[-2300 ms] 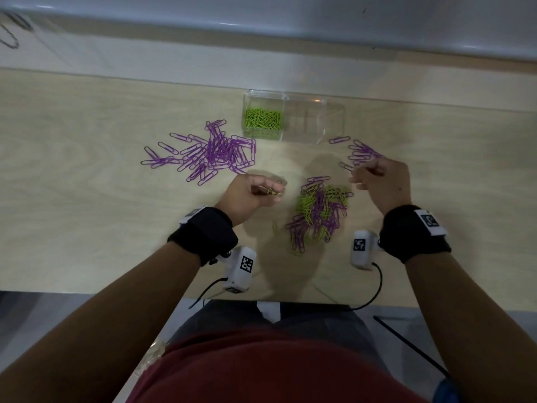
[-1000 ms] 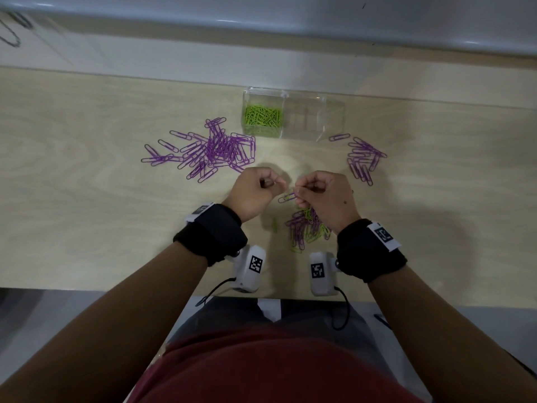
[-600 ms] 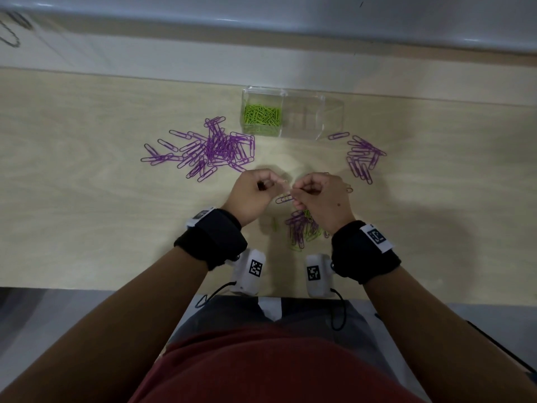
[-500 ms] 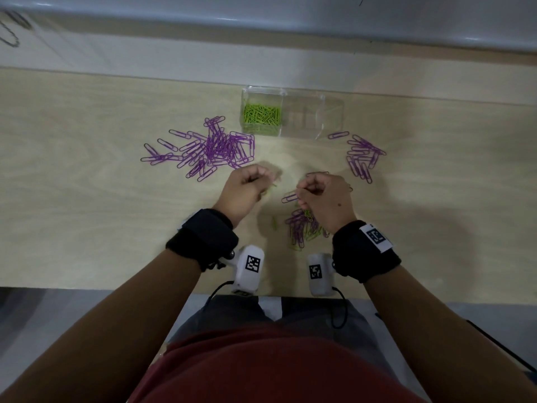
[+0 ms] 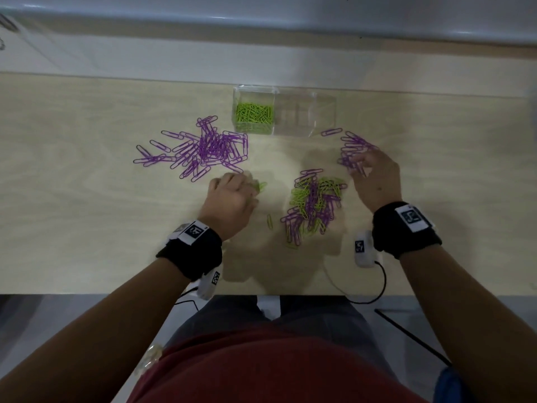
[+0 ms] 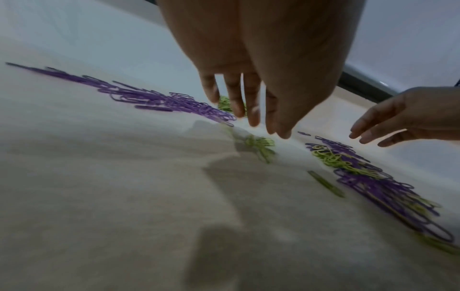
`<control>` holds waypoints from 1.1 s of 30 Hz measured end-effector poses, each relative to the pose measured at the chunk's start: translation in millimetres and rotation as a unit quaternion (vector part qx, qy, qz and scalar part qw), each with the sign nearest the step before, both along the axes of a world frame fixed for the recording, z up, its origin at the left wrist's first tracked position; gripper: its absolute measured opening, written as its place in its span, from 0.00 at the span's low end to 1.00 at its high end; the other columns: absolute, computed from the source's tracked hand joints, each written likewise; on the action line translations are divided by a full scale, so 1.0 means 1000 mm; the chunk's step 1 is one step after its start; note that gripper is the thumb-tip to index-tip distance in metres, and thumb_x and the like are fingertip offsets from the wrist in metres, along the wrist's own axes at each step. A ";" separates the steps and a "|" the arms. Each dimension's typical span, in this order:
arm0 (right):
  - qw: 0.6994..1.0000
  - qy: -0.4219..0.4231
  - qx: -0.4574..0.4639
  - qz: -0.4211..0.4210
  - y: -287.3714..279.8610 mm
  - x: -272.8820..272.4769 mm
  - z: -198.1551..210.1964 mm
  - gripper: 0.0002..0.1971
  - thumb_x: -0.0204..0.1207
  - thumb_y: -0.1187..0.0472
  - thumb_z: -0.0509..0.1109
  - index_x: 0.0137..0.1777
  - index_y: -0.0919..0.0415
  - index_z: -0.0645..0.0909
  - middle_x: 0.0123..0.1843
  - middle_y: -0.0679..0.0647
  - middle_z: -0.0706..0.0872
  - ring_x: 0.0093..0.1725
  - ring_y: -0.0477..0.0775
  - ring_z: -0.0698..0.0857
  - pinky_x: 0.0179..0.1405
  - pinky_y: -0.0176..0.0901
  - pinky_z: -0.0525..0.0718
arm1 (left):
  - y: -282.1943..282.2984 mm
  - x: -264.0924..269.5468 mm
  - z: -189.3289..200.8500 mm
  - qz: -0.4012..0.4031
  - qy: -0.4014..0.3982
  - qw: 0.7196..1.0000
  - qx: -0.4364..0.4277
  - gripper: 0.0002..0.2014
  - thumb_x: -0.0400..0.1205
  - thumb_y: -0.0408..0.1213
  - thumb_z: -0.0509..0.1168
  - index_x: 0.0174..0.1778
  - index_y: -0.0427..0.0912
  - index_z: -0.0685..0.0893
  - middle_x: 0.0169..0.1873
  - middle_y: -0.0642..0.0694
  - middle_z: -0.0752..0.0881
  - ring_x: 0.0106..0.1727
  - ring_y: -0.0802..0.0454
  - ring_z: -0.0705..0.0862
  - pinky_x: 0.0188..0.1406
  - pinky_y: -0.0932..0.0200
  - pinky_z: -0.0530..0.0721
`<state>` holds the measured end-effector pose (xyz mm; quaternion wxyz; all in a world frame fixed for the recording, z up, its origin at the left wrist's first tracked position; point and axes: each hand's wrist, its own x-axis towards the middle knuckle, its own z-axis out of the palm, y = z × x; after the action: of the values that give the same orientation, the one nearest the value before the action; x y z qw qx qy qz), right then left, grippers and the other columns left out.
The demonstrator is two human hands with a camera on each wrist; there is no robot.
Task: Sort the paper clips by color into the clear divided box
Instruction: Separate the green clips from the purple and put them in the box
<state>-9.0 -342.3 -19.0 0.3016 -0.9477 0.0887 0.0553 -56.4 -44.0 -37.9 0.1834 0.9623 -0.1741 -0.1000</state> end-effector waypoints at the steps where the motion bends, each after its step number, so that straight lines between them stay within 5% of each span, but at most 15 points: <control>1: 0.999 -0.009 -0.024 0.044 0.002 -0.007 -0.002 0.05 0.71 0.66 0.73 0.46 0.61 0.85 0.50 0.60 0.85 0.50 0.61 0.83 0.52 0.47 0.79 | -0.005 0.000 0.002 0.001 -0.017 1.000 0.007 0.14 0.75 0.47 0.62 0.50 0.43 0.84 0.53 0.43 0.83 0.56 0.40 0.77 0.52 0.46 0.72; 5: 0.979 0.036 -0.004 0.200 0.025 -0.041 -0.002 0.04 0.69 0.64 0.75 0.43 0.58 0.86 0.43 0.53 0.80 0.45 0.57 0.80 0.47 0.48 0.79 | -0.036 -0.005 0.005 -0.030 -0.010 0.999 -0.038 0.09 0.72 0.44 0.69 0.44 0.45 0.86 0.48 0.45 0.83 0.53 0.39 0.78 0.49 0.45 0.69; 10: 0.950 0.051 -0.018 0.308 0.050 -0.069 -0.012 0.07 0.61 0.59 0.75 0.40 0.55 0.86 0.40 0.52 0.79 0.42 0.58 0.78 0.41 0.51 0.79 | -0.071 -0.009 0.000 -0.002 0.098 0.994 0.043 0.16 0.74 0.50 0.66 0.55 0.47 0.79 0.55 0.45 0.76 0.61 0.42 0.72 0.54 0.46 0.67; 15: 0.958 0.080 -0.122 0.246 0.069 -0.080 -0.017 0.16 0.64 0.47 0.72 0.39 0.61 0.82 0.45 0.58 0.79 0.47 0.63 0.79 0.43 0.52 0.74 | -0.078 -0.004 -0.002 0.033 0.147 0.988 0.036 0.13 0.75 0.44 0.64 0.54 0.48 0.81 0.58 0.45 0.78 0.64 0.41 0.72 0.60 0.46 0.66; 17: 0.964 0.091 -0.124 0.218 0.072 -0.080 -0.018 0.14 0.66 0.49 0.70 0.38 0.63 0.81 0.46 0.60 0.78 0.47 0.63 0.78 0.42 0.51 0.72 | -0.077 0.000 -0.001 0.044 0.157 0.986 0.021 0.11 0.74 0.42 0.65 0.51 0.49 0.84 0.58 0.44 0.80 0.64 0.40 0.74 0.61 0.46 0.69; 20: 0.970 0.118 -0.108 0.181 0.071 -0.077 -0.020 0.10 0.67 0.56 0.72 0.39 0.64 0.82 0.49 0.61 0.78 0.49 0.65 0.78 0.44 0.52 0.72 | -0.070 0.007 -0.001 0.056 0.180 0.981 -0.041 0.05 0.69 0.38 0.66 0.38 0.46 0.84 0.46 0.42 0.85 0.53 0.39 0.82 0.50 0.51 0.78; 23: 0.971 0.125 -0.099 0.177 0.069 -0.076 -0.020 0.07 0.68 0.59 0.72 0.38 0.63 0.82 0.50 0.60 0.78 0.51 0.65 0.78 0.46 0.52 0.74 | -0.053 0.015 0.006 0.085 0.207 0.966 -0.130 0.02 0.70 0.32 0.71 0.34 0.41 0.84 0.37 0.43 0.86 0.41 0.47 0.84 0.43 0.55 0.81; 27: 0.972 0.114 -0.086 0.186 0.063 -0.080 -0.021 0.05 0.69 0.59 0.73 0.37 0.59 0.81 0.49 0.55 0.77 0.52 0.61 0.77 0.46 0.48 0.69 | -0.022 0.034 0.025 0.130 0.168 0.952 -0.219 0.06 0.72 0.28 0.74 0.33 0.38 0.82 0.27 0.57 0.80 0.29 0.71 0.79 0.32 0.80 0.71; 30: 0.977 0.090 -0.086 0.171 0.058 -0.086 -0.022 0.07 0.69 0.57 0.74 0.37 0.57 0.80 0.47 0.54 0.77 0.51 0.60 0.78 0.45 0.47 0.68 | 0.002 0.053 0.023 0.195 0.100 0.957 -0.192 0.07 0.74 0.35 0.73 0.39 0.38 0.82 0.34 0.49 0.84 0.34 0.59 0.80 0.37 0.70 0.74; 33: 0.981 0.072 -0.082 0.158 0.059 -0.090 -0.022 0.10 0.65 0.54 0.77 0.40 0.56 0.80 0.48 0.55 0.78 0.52 0.61 0.78 0.47 0.52 0.74 | 0.006 0.055 0.017 0.122 0.059 0.981 -0.141 0.08 0.74 0.35 0.74 0.44 0.37 0.84 0.44 0.43 0.85 0.49 0.43 0.81 0.47 0.58 0.74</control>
<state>-99.2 -283.5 -40.9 0.2032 -0.9649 -0.0363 0.1624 -1.4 -38.4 -21.3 0.3381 0.9332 -0.0568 -0.1075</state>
